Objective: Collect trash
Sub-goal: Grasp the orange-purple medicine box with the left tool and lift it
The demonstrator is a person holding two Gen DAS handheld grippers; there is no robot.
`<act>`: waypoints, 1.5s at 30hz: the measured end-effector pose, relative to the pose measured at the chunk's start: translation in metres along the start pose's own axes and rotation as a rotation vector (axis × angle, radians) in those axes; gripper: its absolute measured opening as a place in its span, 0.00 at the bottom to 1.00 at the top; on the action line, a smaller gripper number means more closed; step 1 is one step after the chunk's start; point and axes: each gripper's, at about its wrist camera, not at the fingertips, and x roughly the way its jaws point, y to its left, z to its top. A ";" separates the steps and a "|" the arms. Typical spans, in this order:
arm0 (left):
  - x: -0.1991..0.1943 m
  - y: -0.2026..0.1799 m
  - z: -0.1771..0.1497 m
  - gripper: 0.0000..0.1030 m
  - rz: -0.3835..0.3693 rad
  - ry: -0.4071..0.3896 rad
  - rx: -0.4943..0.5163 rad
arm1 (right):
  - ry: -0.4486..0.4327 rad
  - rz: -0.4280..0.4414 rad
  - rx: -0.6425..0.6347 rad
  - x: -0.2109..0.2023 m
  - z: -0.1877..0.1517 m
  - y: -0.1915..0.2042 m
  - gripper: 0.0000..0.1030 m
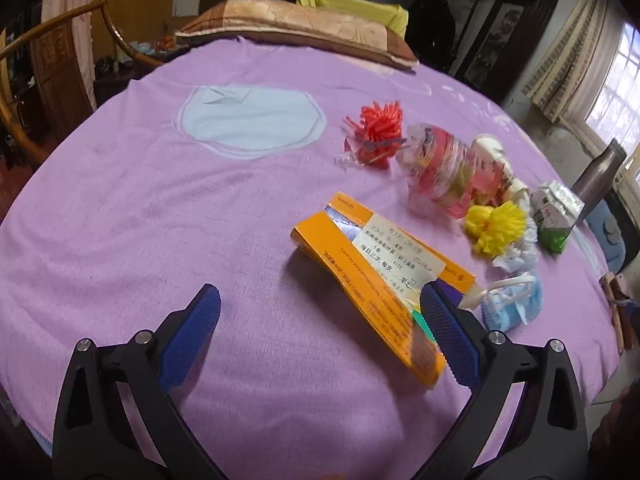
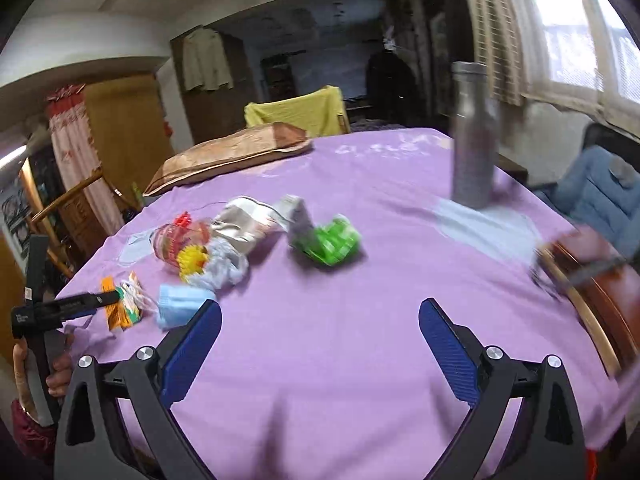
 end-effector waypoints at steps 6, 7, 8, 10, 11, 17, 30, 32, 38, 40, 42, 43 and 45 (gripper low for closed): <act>0.017 -0.005 0.010 0.93 0.047 0.060 0.062 | 0.012 0.057 -0.016 0.034 0.016 0.017 0.94; 0.020 -0.007 0.012 0.93 0.067 0.070 0.079 | 0.010 0.057 -0.021 0.038 0.019 0.019 0.94; 0.023 -0.008 0.014 0.93 0.078 0.079 0.091 | 0.008 0.056 -0.026 0.042 0.020 0.021 0.94; 0.029 -0.011 0.019 0.93 0.080 0.097 0.115 | 0.000 0.049 -0.043 0.048 0.023 0.023 0.94; 0.031 -0.013 0.021 0.93 0.083 0.102 0.127 | -0.002 0.047 -0.045 0.049 0.025 0.023 0.94; 0.045 -0.003 0.043 0.94 0.188 0.094 0.208 | 0.000 0.071 -0.013 0.057 0.027 0.016 0.94; 0.016 -0.014 0.046 0.93 0.230 0.029 0.189 | -0.009 0.099 0.016 0.060 0.024 0.011 0.94; 0.020 -0.026 0.041 0.93 0.227 0.035 0.203 | -0.016 0.082 -0.016 0.059 0.023 0.016 0.94; 0.039 -0.031 0.024 0.94 0.274 0.109 0.281 | -0.046 0.054 -0.082 0.054 0.021 0.027 0.94; 0.035 -0.016 0.026 0.94 0.283 0.111 0.267 | -0.048 0.056 -0.097 0.053 0.020 0.029 0.94; 0.030 0.001 0.031 0.94 0.294 0.102 0.237 | -0.051 0.055 -0.108 0.052 0.020 0.031 0.94; 0.028 0.010 0.035 0.94 0.282 0.106 0.212 | -0.050 0.054 -0.114 0.052 0.020 0.032 0.94; 0.025 0.020 0.040 0.94 0.244 0.099 0.153 | -0.045 0.048 -0.124 0.053 0.019 0.034 0.94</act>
